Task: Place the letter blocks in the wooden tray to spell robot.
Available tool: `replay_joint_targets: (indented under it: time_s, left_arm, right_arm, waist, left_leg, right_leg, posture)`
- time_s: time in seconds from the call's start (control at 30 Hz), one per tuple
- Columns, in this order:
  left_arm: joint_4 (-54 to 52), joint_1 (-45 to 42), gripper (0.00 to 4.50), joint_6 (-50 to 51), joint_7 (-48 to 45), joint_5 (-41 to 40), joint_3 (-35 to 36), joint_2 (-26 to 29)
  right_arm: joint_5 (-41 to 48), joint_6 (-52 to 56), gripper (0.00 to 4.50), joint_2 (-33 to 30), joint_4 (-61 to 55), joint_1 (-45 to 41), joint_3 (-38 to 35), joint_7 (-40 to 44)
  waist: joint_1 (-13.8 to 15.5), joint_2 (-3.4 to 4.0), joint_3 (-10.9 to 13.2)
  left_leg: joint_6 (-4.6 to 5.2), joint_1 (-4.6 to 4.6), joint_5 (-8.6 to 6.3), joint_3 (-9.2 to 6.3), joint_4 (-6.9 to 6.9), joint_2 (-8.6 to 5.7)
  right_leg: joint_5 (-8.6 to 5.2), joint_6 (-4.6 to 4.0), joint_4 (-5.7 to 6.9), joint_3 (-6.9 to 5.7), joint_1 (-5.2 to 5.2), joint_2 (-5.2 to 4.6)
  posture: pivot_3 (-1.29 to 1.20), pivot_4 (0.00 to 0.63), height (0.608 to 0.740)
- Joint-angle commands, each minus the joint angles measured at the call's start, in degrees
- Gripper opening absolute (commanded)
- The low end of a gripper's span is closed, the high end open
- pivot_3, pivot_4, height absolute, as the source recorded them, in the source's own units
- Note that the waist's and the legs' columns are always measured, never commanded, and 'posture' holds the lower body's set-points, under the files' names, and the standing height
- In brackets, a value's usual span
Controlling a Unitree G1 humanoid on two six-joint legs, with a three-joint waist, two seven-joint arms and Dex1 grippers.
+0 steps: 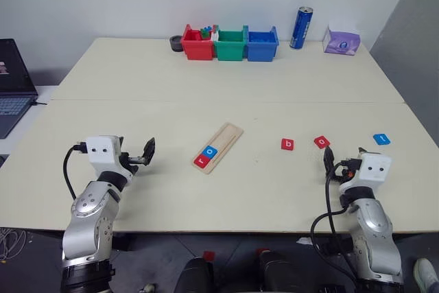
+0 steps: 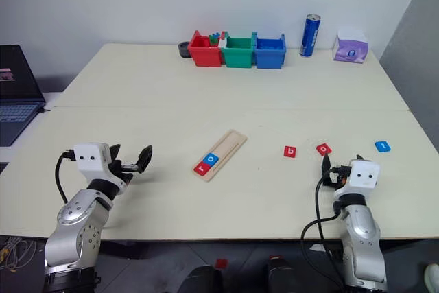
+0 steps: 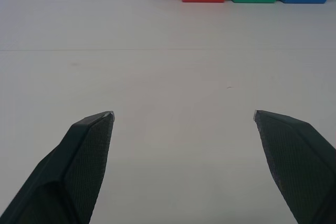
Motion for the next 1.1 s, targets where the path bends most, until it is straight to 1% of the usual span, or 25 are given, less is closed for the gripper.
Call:
replay_joint_targets:
  time_s: [0.03,0.13,0.2,0.3,0.5,0.67,0.8,0.97,1.03,1.1]
  left_arm:
    - [-2.41,-0.29,4.50,-0.81,-0.71,-0.37,1.02,1.00]
    - [-2.84,-0.11,4.50,-0.37,-0.21,1.03,0.07,1.44]
    - [-3.14,-0.18,4.50,1.83,-0.32,0.43,-0.28,1.61]
    - [-3.59,-0.31,4.50,2.44,-0.76,-0.35,-0.05,1.34]
    - [-3.36,-1.28,4.50,2.62,-0.75,-0.61,0.62,1.57]
    - [-3.29,-1.41,4.50,0.78,-0.85,0.86,-0.17,1.73]
    - [-2.75,-2.42,4.50,2.23,-0.51,1.49,-0.58,1.95]
    - [-2.55,-3.57,4.50,1.61,-5.07,-0.88,-1.13,2.33]
    - [-3.55,-4.32,4.50,2.76,-7.07,-2.04,-2.29,2.55]
    - [-4.58,-4.96,4.50,5.17,-9.19,-2.05,-5.29,3.36]
  right_arm:
    - [0.04,-0.79,4.48,0.00,-0.88,-0.55,-0.71,-0.43]
    - [0.05,-0.76,4.48,-0.04,-0.73,-0.45,-0.95,-0.51]
    - [0.10,-0.66,4.48,-0.11,-0.64,-0.53,-0.97,-0.44]
    - [0.18,-0.38,4.48,-0.32,-0.56,-0.89,-1.03,-0.27]
    - [0.13,-0.05,4.48,-1.02,-0.36,-1.21,-0.90,0.50]
    - [-0.03,0.21,4.48,-1.18,-0.53,-1.10,-0.62,0.74]
    - [-0.11,0.23,4.48,-1.27,-0.49,-1.02,-0.62,0.85]
    - [-0.11,0.03,4.48,-1.51,-0.15,-1.02,-0.84,0.95]
    - [-0.04,-0.07,4.48,-2.17,-0.15,-1.03,-0.46,2.01]
    - [1.72,0.70,4.48,-2.92,-1.46,-0.80,0.54,4.97]
  waist:
    - [0.00,0.00,0.00]
    - [0.00,0.00,0.00]
    - [0.00,0.00,0.00]
    - [0.00,0.00,0.00]
    - [0.00,0.00,0.00]
    - [0.00,0.00,0.00]
    - [0.00,0.00,0.00]
    - [0.00,0.00,0.00]
    - [0.00,0.00,0.00]
    - [-0.01,0.00,0.00]
  left_leg:
    - [0.00,0.00,0.00,0.00,0.00,0.00]
    - [0.00,0.00,0.00,0.00,0.00,-0.01]
    - [0.00,0.00,0.00,0.00,0.00,0.00]
    - [0.00,0.00,0.00,0.00,0.00,0.00]
    - [0.00,0.00,0.00,-0.01,0.00,0.00]
    - [0.00,0.00,0.00,-0.01,0.00,0.00]
    - [0.00,0.00,0.00,-0.01,-0.01,0.00]
    - [0.00,-0.01,0.00,0.01,0.00,-0.01]
    - [0.00,0.00,0.00,0.02,-0.01,-0.01]
    - [0.00,0.00,0.00,0.03,-0.01,-0.03]
  right_leg:
    - [0.00,0.00,0.00,0.00,0.00,0.00]
    - [0.00,0.00,0.00,0.00,0.00,0.00]
    - [-0.01,0.00,0.00,0.00,0.00,0.00]
    - [-0.01,-0.01,0.00,0.00,0.00,0.01]
    - [-0.01,-0.01,0.00,0.00,0.00,0.00]
    - [-0.01,-0.01,-0.01,0.00,0.00,0.00]
    - [-0.01,-0.01,-0.01,0.00,0.00,0.01]
    - [-0.01,-0.01,-0.01,0.00,0.00,0.01]
    - [-0.02,-0.01,-0.01,0.00,0.00,0.01]
    - [-0.02,-0.01,-0.01,0.00,0.00,0.01]
  posture:
    - [0.00,0.150,0.740]
    - [0.00,0.150,0.740]
    - [0.00,0.150,0.740]
    - [0.00,0.150,0.740]
    - [0.00,0.150,0.740]
    - [0.00,0.150,0.740]
    - [0.00,0.150,0.740]
    - [0.00,0.150,0.740]
    - [0.00,0.150,0.740]
    - [0.00,0.150,0.740]
